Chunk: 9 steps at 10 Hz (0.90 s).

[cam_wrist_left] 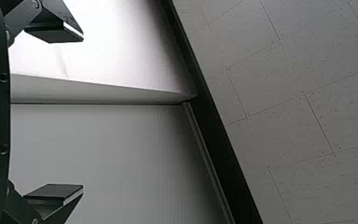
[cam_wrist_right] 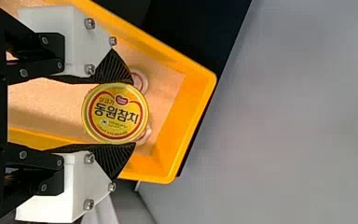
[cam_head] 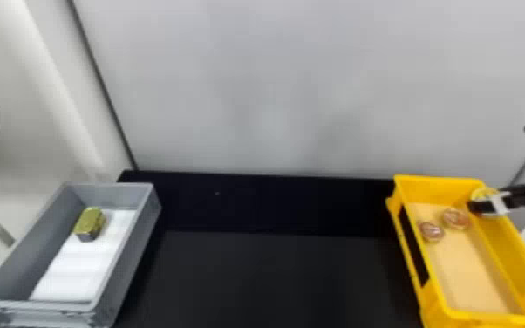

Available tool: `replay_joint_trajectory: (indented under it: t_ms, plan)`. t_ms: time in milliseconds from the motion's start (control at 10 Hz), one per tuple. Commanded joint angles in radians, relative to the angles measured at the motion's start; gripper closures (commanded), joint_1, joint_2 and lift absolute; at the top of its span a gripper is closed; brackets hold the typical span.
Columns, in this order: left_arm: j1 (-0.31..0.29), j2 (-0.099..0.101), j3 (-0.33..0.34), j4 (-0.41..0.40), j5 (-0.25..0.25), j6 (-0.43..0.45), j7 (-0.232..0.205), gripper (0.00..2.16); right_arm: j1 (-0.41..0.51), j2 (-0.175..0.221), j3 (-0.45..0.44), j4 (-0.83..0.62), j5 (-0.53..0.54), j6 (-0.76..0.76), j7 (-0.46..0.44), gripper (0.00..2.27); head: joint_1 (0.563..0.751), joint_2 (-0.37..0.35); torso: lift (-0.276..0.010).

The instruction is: Pick up the round yellow can and place it in the yellow rectangular box

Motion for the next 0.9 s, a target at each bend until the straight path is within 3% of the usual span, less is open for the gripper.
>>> replay_joint_trajectory:
  t_ms: [0, 400, 800]
  plan:
    - [-0.003, -0.003, 0.0, -0.005, -0.001, 0.0, 0.0, 0.14, 0.032, 0.013, -0.073, 0.027, 0.024, -0.013, 0.0, 0.68, 0.663, 0.054, -0.01]
    - [-0.006, -0.006, 0.0, -0.005, -0.003, -0.001, 0.0, 0.14, 0.037, 0.076, -0.164, 0.173, 0.004, -0.082, -0.044, 0.68, 0.663, 0.054, -0.01]
    - [-0.006, -0.006, -0.004, -0.005, -0.006, -0.008, -0.003, 0.14, -0.002, 0.082, -0.133, 0.374, -0.257, -0.14, -0.264, 0.68, 0.663, 0.054, -0.01]
